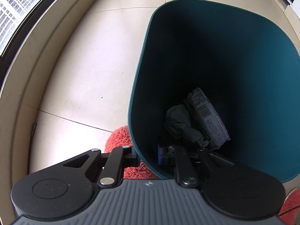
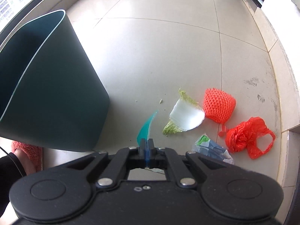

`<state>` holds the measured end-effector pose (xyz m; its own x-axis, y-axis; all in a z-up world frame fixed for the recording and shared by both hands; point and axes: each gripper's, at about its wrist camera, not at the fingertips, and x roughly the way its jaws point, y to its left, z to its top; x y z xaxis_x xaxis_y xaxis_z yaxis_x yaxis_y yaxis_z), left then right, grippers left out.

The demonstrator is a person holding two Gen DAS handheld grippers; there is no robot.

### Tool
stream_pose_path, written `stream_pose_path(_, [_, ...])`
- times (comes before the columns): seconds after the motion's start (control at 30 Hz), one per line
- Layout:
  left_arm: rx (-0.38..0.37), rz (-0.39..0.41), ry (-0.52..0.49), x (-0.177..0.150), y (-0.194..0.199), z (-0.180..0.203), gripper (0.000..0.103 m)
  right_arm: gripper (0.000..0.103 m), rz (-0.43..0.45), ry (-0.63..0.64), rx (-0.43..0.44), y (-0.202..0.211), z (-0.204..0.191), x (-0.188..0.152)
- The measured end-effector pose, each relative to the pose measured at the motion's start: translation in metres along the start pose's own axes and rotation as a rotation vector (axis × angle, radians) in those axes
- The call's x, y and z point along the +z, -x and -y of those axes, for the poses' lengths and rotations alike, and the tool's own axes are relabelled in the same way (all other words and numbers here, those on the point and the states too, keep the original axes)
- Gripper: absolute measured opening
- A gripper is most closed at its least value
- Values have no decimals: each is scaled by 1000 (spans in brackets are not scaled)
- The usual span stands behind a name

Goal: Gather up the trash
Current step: 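Lift the teal cloth over the bin and open right tool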

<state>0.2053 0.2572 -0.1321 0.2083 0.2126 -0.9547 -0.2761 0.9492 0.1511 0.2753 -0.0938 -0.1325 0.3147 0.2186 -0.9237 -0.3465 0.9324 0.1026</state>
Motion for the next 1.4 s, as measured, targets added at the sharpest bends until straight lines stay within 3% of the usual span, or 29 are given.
stream_pose_path(0.43, [3,1,-2,0,0,2,15,0,244,-11,155,124,-21,49])
stream_pose_path(0.67, [-7,4,-1,-1,1,0,15,0,320,28,234,153,-46,73])
stream_pose_path(0.93, [-15,8,-6,-2,1,-1,15,0,294,64,297,128,-87,87])
stream_pose_path(1.4, [-25,14,-14,-3,3,-3,15,0,74,138,282,19,-155,79])
